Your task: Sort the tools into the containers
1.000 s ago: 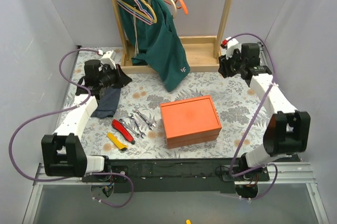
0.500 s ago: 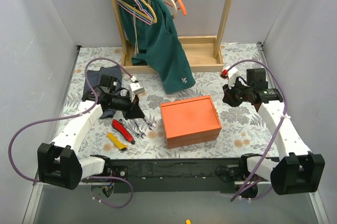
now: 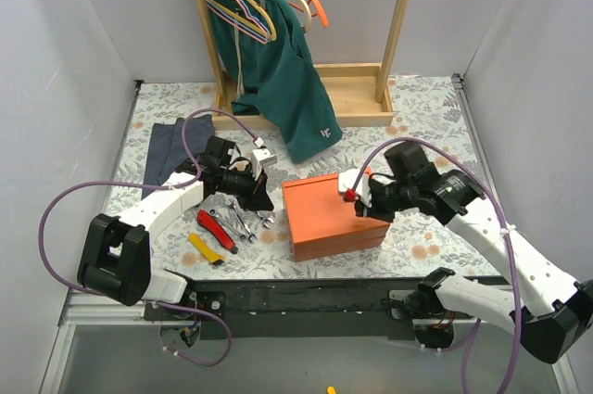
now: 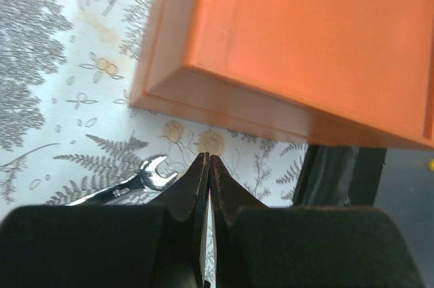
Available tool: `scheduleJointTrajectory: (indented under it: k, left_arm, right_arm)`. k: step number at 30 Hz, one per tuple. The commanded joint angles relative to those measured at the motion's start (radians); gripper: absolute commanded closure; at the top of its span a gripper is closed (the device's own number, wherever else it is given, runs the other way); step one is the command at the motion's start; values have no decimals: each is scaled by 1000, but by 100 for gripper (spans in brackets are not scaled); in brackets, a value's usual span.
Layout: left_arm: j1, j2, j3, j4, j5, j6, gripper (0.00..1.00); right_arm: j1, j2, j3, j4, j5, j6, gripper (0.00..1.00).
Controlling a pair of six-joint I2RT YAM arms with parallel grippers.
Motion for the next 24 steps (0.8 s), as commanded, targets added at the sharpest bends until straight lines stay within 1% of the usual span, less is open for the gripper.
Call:
scheduleJointTrajectory:
  k: [1,2,4,5,8,10,11,12,13,15,16,17,19,21,22,23,24]
  left_arm:
    - [0,-40,0,142,-98,-122,100]
    - [1,-51,-3,150,-123,-172,100]
    - [4,-57,-5,156,-172,-208,100]
    - [12,-63,-6,155,-178,-219,100]
    - [26,-86,-13,153,-203,-243,100]
    - [32,-103,-19,165,-212,-262,100]
    - [38,-120,-20,174,-244,-275,100]
    - [43,-131,-22,182,-265,-289,100]
    - [55,-139,-16,197,-299,-329,100]
    - [75,-168,4,205,-451,-406,100]
    - [95,-175,26,178,-512,-503,100]
    - [107,-185,76,159,-593,-531,100]
    - [151,-201,110,120,-608,-562,100]
    - [178,-218,150,100,-635,-573,100]
    - [193,-241,161,92,-640,-575,100]
    - [201,-257,173,92,-645,-573,100]
    - [204,-270,175,90,-654,-572,100]
  right_arm:
    - [137,50,39,-100,-44,-147,86]
    - [201,64,56,-123,-54,-178,86]
    - [275,108,55,-168,-63,-189,86]
    - [340,126,44,-171,-68,-192,86]
    - [421,151,29,-108,-62,-169,86]
    - [451,173,20,-67,-33,-146,86]
    - [479,186,12,-38,-11,-134,86]
    - [495,188,-14,4,21,-82,86]
    - [507,190,-26,97,83,-59,86]
    - [549,197,-66,192,156,-19,86]
    - [562,205,-72,231,202,7,86]
    - [579,226,-79,278,214,9,86]
    - [592,260,-86,329,281,26,87]
    - [593,327,-82,384,349,46,89]
    - [593,352,-73,403,427,55,89]
    - [595,398,-66,420,444,75,91]
    - [592,406,-71,482,499,85,92]
